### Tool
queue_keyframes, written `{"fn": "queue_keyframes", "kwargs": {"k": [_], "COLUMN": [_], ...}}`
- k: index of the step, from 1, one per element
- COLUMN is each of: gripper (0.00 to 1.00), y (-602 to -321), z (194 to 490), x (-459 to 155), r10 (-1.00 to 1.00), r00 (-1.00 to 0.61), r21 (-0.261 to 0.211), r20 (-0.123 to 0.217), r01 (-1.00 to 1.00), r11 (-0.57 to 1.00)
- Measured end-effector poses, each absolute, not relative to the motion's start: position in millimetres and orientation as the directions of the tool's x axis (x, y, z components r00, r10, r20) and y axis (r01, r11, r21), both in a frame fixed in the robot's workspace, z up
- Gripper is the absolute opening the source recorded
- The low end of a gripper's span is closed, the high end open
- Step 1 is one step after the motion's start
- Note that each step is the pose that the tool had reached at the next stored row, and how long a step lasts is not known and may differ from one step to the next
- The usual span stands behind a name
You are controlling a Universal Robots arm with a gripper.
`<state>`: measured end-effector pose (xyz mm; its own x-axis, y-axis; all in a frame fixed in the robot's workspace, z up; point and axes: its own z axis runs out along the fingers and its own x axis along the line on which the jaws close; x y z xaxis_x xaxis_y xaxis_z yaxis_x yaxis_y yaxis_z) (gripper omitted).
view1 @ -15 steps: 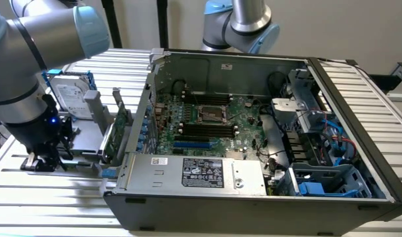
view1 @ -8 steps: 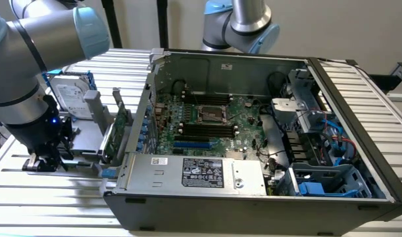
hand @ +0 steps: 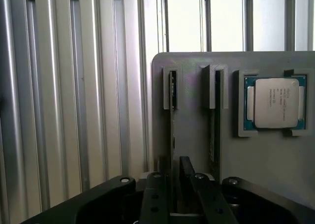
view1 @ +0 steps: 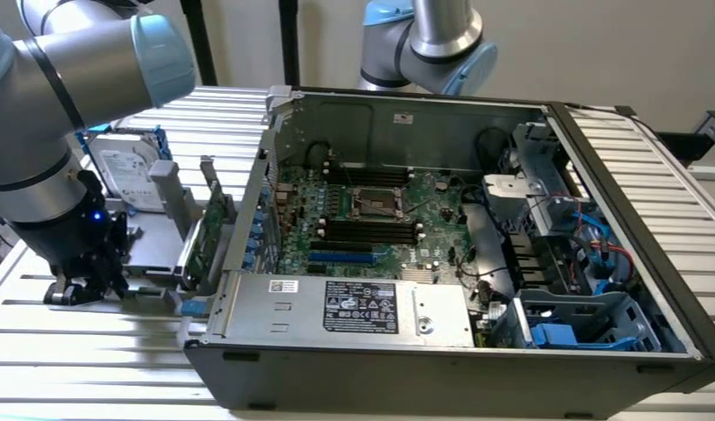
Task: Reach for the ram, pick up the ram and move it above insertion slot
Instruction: 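Pick up the ram and move it above insertion slot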
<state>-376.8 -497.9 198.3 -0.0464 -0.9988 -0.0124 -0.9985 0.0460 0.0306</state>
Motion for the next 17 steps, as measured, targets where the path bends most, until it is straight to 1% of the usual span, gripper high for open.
{"fn": "queue_keyframes", "kwargs": {"k": [1,4,5,6,17], "gripper": [0.21,0.21,0.18,0.13,0.13], "y": [-497.9,-497.9,-497.9,-497.9,-497.9], "z": [198.3,198.3,198.3,198.3,198.3], "x": [-376.8,-376.8,-376.8,-376.8,-376.8], "r10": [-0.999,-0.999,-0.999,-0.999,-0.999], "r00": [-0.046,-0.046,-0.046,-0.046,-0.047], "r21": [0.031,0.031,0.031,0.031,0.032], "r20": [-0.012,-0.013,-0.012,-0.012,-0.012], "r01": [-0.998,-0.998,-0.998,-0.998,-0.998], "r11": [0.046,0.046,0.046,0.046,0.046]}}
